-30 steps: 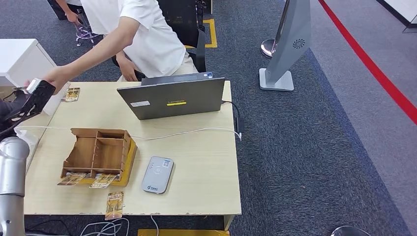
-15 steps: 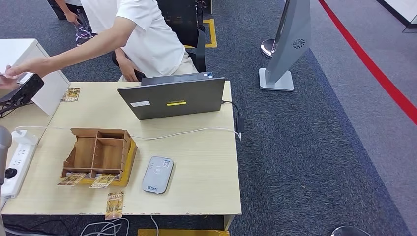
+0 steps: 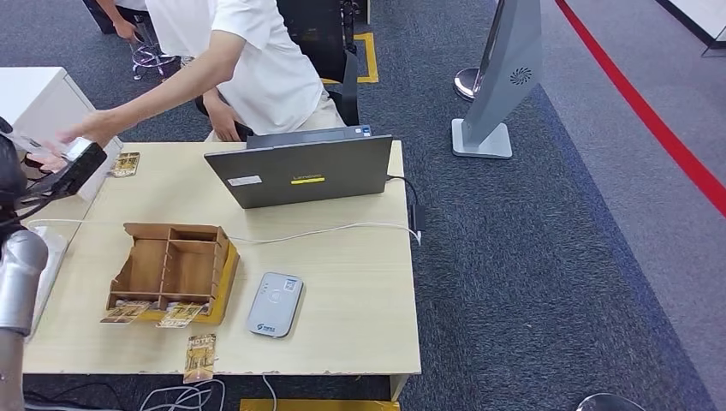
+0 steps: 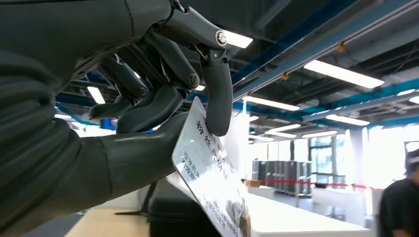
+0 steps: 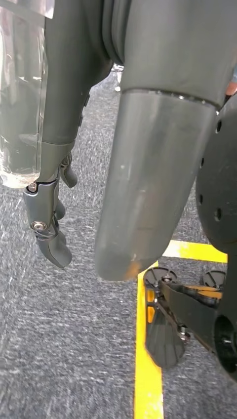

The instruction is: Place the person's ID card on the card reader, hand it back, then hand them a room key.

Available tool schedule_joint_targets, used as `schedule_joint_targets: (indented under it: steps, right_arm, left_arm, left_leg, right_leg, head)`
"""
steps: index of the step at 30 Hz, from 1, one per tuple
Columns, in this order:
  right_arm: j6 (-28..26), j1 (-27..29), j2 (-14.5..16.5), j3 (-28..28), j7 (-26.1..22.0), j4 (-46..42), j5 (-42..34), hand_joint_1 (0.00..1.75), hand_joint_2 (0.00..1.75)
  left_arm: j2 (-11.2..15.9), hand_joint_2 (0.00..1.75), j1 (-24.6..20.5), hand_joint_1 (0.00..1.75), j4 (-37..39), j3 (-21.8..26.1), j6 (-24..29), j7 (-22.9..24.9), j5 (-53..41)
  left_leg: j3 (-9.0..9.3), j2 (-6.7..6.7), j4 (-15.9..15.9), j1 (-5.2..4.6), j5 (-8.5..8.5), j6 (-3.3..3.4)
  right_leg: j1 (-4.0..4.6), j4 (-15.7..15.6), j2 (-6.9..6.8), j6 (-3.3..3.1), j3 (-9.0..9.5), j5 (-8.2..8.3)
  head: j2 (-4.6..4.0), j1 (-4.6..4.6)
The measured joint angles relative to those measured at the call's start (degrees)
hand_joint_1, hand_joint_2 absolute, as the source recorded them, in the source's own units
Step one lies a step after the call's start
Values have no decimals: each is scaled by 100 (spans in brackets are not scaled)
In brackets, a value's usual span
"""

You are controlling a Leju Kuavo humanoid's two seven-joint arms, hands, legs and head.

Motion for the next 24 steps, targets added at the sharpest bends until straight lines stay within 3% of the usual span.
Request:
schedule_joint_targets:
  steps: [9,18,24]
  right_arm:
    - [-158,-8,2,-146,49,7,-61,0,0]
    - [-303,-9,2,-264,75,13,-125,0,0]
    - [-383,-10,2,-331,113,28,-139,0,0]
  left_arm:
    - [-752,175,1322,175,-2307,-753,68,94,-217]
    - [-1164,175,2089,175,-3470,-1553,82,64,-413]
    - [-1279,175,2454,175,-3677,-2094,-68,325,-621]
  left_leg:
    - [-4,2,3,-3,-5,5]
    - [-2,2,3,-1,-5,4]
    - [-2,3,3,-1,-6,4]
  right_leg:
    - [-3,-6,2,5,0,3]
    - [0,-5,1,5,-1,3]
    - [0,-5,1,6,-1,2]
  head:
    - [0,2]
    - [0,1]
    - [0,0]
